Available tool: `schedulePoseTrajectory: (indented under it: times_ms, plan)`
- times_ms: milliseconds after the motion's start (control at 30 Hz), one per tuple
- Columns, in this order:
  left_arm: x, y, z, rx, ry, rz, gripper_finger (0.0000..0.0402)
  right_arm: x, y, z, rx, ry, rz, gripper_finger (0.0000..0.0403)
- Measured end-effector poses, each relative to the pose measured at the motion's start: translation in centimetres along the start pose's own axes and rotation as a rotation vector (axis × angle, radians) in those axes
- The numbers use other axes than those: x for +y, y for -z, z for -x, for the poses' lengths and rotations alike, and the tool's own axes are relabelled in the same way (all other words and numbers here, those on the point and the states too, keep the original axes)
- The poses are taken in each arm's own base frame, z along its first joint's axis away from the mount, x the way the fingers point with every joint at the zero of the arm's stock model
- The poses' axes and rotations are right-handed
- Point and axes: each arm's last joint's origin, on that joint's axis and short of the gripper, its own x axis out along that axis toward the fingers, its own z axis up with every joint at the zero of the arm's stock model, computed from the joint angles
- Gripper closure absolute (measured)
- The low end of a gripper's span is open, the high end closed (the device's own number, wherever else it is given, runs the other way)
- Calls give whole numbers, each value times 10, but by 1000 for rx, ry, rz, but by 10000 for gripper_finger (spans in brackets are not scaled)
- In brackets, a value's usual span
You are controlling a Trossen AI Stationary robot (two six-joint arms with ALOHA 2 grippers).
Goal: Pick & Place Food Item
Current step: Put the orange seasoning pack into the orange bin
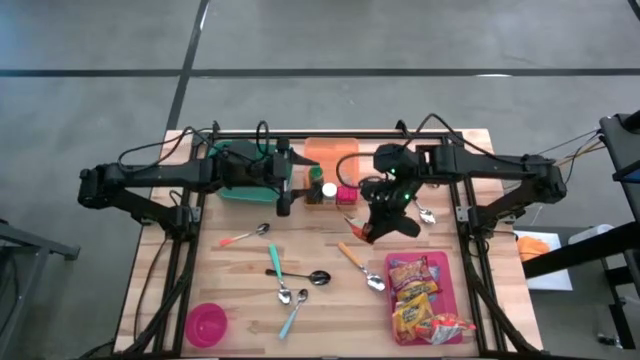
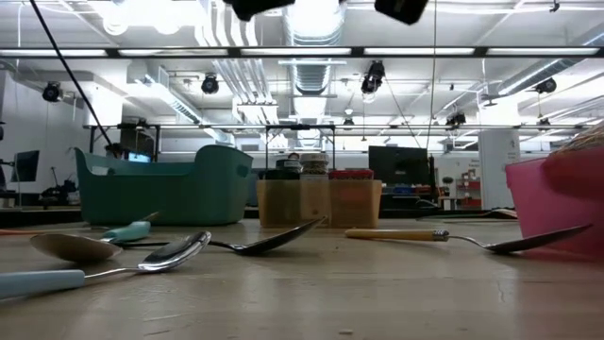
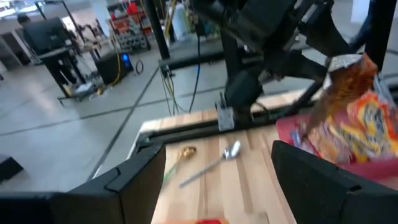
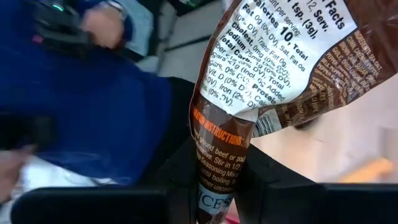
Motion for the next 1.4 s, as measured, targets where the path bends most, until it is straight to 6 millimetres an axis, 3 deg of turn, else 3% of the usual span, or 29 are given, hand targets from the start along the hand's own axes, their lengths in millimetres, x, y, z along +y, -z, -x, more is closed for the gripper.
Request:
schedulePoseTrajectory:
  times_ms: [267,767,1400]
  plan:
    - [9,-27,1,-69,83,14,107,7,-24,3,-2,-117,-81,342]
    - [3,-25,0,-66,305,114,107,9,-28,3,-11,-136,-68,342]
    - [-18,-21,-38,-171,465,126,108,1,-39,2,-103,-94,72,342]
